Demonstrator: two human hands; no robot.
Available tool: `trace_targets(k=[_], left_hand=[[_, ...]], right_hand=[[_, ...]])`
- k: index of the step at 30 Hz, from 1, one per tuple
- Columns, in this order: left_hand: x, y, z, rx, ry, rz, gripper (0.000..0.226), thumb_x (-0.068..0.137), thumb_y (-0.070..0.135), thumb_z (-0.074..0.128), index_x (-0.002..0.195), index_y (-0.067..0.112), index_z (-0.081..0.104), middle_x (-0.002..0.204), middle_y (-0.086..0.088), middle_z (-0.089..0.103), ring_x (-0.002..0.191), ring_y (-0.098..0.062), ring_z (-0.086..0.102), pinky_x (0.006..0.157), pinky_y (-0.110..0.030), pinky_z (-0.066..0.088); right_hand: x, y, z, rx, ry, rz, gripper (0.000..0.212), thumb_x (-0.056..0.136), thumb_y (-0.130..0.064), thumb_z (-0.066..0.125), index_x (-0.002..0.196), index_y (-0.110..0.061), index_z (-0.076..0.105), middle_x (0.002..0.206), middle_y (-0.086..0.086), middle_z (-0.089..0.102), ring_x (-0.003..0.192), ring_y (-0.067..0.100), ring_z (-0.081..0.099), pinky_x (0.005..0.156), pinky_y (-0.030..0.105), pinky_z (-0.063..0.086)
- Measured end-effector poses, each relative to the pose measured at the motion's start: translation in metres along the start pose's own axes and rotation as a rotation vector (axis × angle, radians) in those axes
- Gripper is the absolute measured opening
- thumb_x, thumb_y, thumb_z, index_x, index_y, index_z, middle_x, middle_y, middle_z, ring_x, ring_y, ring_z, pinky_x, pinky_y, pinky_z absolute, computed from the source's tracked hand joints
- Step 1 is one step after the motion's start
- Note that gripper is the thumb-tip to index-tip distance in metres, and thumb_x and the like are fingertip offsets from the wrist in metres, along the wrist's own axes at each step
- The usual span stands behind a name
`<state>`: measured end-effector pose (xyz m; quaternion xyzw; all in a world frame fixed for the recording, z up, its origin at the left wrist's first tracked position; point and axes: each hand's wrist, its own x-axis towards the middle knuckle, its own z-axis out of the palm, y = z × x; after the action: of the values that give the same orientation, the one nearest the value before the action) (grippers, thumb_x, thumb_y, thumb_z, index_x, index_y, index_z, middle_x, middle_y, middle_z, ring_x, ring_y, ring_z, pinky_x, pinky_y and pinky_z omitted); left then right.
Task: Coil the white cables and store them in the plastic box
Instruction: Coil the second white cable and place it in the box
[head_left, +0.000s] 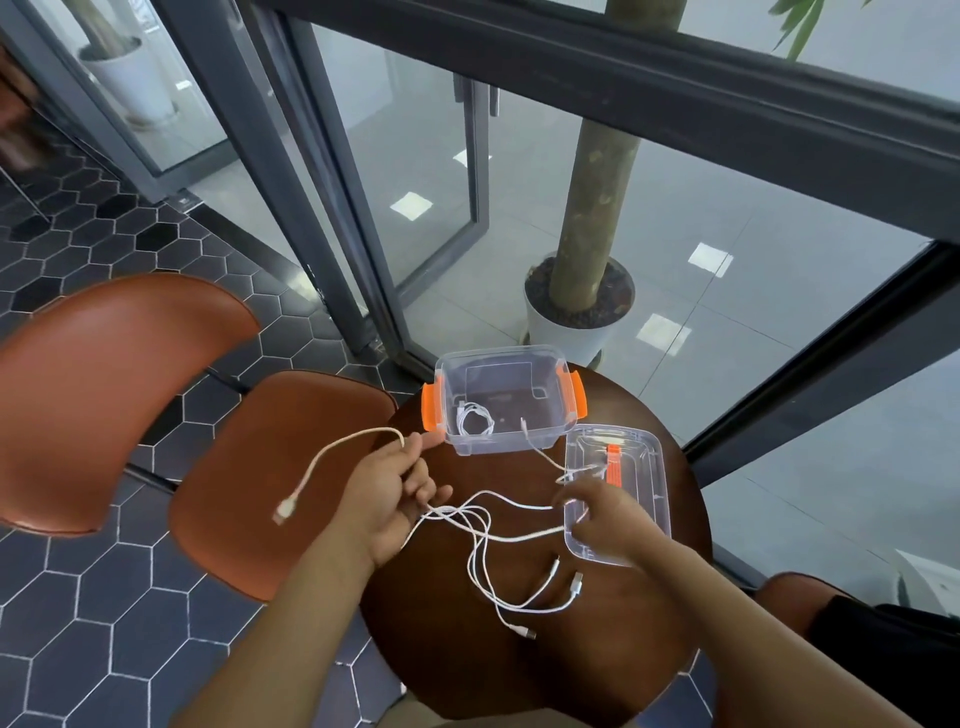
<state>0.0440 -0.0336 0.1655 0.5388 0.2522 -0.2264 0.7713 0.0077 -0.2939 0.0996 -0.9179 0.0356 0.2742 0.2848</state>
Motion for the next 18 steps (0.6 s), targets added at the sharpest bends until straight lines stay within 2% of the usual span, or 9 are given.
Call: trace_targets(k=[2,4,5,6,9,11,13,15,18], left_hand=[[-0.003,-0.008,0.003,0.023,-0.001,0.001,0.03,0.107,0.018,0.04,0.116,0.001,0.064,0.053,0.0,0.034,0.047,-0.012,0.038,0.071,-0.038,0.055],[-0.005,-0.017,0.008,0.032,-0.006,0.004,0.03,0.106,0.018,0.041,0.115,0.001,0.064,0.056,-0.002,0.036,0.048,-0.013,0.04,0.07,-0.038,0.054],[-0.006,-0.024,0.011,0.038,-0.013,0.008,0.03,0.106,0.018,0.042,0.115,0.0,0.064,0.056,-0.003,0.037,0.048,-0.014,0.04,0.07,-0.039,0.053],[-0.008,-0.03,0.015,0.048,-0.02,0.014,0.03,0.106,0.018,0.043,0.115,-0.002,0.063,0.056,-0.004,0.037,0.048,-0.015,0.041,0.07,-0.039,0.052],[-0.012,-0.048,0.025,0.141,-0.067,0.042,0.03,0.104,0.018,0.046,0.113,-0.002,0.066,0.055,-0.006,0.041,0.05,-0.018,0.045,0.073,-0.042,0.051],[-0.015,-0.06,0.029,0.253,-0.11,0.062,0.027,0.104,0.016,0.048,0.106,0.002,0.071,0.055,-0.008,0.047,0.051,-0.02,0.051,0.076,-0.043,0.052],[-0.015,-0.066,0.03,0.343,-0.139,0.077,0.024,0.103,0.011,0.05,0.105,0.002,0.072,0.058,-0.008,0.055,0.057,-0.021,0.059,0.078,-0.039,0.055],[-0.014,-0.065,0.028,0.416,-0.165,0.096,0.018,0.097,0.007,0.06,0.111,0.005,0.071,0.072,-0.005,0.069,0.075,-0.021,0.069,0.082,-0.031,0.055],[-0.008,-0.048,0.022,0.271,-0.114,0.05,0.039,0.077,0.008,0.07,0.115,0.013,0.068,0.099,-0.008,0.077,0.1,-0.022,0.072,0.094,-0.032,0.052]], right_hand=[[0.0,-0.007,-0.003,-0.113,-0.075,0.026,0.049,0.08,-0.002,0.058,0.118,-0.03,0.071,0.133,-0.005,0.065,0.117,0.021,0.064,0.091,0.031,0.057],[0.002,-0.023,-0.009,-0.126,0.006,0.052,0.031,0.085,-0.013,0.055,0.107,-0.026,0.073,0.107,-0.005,0.073,0.1,0.021,0.069,0.084,0.035,0.06],[0.002,-0.035,-0.011,0.003,0.078,0.06,0.02,0.089,-0.023,0.055,0.097,-0.023,0.074,0.094,-0.006,0.073,0.089,0.021,0.07,0.08,0.036,0.06],[0.003,-0.049,-0.014,0.201,0.119,0.068,0.024,0.094,-0.034,0.055,0.094,-0.02,0.075,0.088,-0.006,0.074,0.083,0.021,0.071,0.078,0.038,0.059],[0.013,-0.088,-0.02,0.774,-0.042,0.06,0.051,0.098,-0.055,0.05,0.104,-0.01,0.073,0.095,0.006,0.079,0.089,0.024,0.074,0.081,0.038,0.056],[0.018,-0.105,-0.023,0.917,-0.07,0.024,0.048,0.099,-0.048,0.055,0.106,-0.004,0.071,0.093,0.013,0.079,0.084,0.022,0.074,0.083,0.035,0.056],[0.017,-0.109,-0.024,0.947,0.01,-0.003,0.029,0.099,-0.028,0.061,0.111,-0.004,0.071,0.09,0.012,0.079,0.085,0.022,0.075,0.086,0.034,0.058],[0.016,-0.104,-0.023,0.936,0.079,-0.026,0.023,0.096,-0.015,0.065,0.116,-0.005,0.07,0.087,0.011,0.079,0.086,0.021,0.077,0.086,0.031,0.06],[0.007,-0.093,-0.024,0.872,0.11,-0.078,0.024,0.093,-0.01,0.068,0.116,-0.007,0.073,0.09,0.009,0.079,0.087,0.018,0.077,0.085,0.029,0.061]])
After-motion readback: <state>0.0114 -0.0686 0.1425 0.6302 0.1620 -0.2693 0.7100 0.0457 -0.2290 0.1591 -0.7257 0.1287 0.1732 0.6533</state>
